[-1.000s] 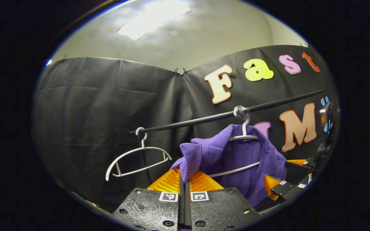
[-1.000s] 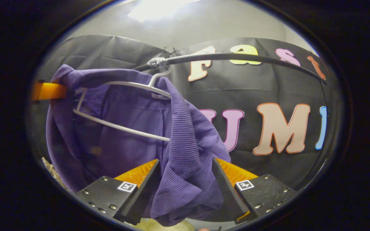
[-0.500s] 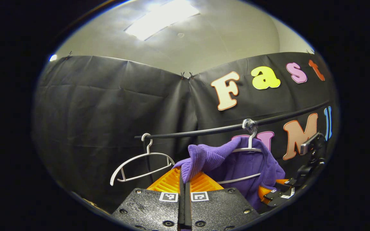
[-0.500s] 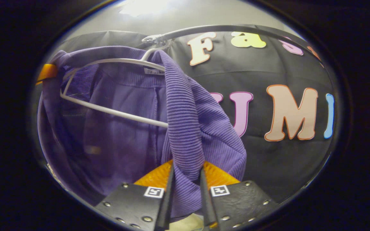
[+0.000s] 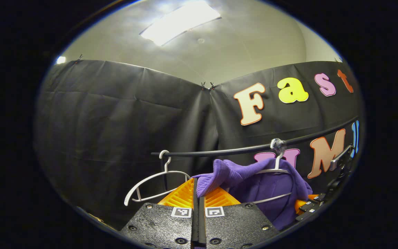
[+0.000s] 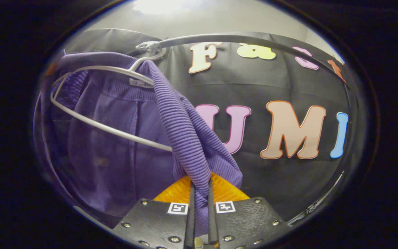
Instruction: Grasp the clothes on the hanger with both hands and then place them into the laundry hamper below.
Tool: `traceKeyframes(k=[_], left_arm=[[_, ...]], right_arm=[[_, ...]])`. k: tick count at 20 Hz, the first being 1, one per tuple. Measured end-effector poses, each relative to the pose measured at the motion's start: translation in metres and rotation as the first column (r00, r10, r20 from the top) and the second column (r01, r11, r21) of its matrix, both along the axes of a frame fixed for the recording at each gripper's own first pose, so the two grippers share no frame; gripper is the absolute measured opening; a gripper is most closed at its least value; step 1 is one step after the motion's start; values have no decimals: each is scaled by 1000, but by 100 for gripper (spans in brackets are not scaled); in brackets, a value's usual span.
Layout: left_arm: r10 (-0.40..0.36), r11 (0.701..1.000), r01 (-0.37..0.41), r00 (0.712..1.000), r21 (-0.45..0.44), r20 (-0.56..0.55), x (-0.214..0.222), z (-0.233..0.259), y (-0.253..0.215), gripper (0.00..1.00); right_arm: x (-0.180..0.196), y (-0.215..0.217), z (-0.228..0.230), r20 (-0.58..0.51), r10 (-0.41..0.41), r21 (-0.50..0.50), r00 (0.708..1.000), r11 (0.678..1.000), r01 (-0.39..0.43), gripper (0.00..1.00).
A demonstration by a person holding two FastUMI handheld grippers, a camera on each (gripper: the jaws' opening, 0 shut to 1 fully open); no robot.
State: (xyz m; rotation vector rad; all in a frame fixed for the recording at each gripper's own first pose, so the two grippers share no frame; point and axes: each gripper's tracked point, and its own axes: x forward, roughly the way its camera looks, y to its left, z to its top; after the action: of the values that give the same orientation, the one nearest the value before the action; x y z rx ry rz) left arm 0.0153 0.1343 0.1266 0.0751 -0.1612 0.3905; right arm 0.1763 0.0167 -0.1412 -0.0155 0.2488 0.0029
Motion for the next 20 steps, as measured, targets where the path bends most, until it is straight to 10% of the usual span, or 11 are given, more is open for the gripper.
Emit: traceKeyframes(k=[20], left_arm=[[64, 997, -58, 993, 56, -104, 27, -67, 51, 0]], right_arm=[[71, -65, 67, 156, -112, -46, 981, 992, 121, 15]])
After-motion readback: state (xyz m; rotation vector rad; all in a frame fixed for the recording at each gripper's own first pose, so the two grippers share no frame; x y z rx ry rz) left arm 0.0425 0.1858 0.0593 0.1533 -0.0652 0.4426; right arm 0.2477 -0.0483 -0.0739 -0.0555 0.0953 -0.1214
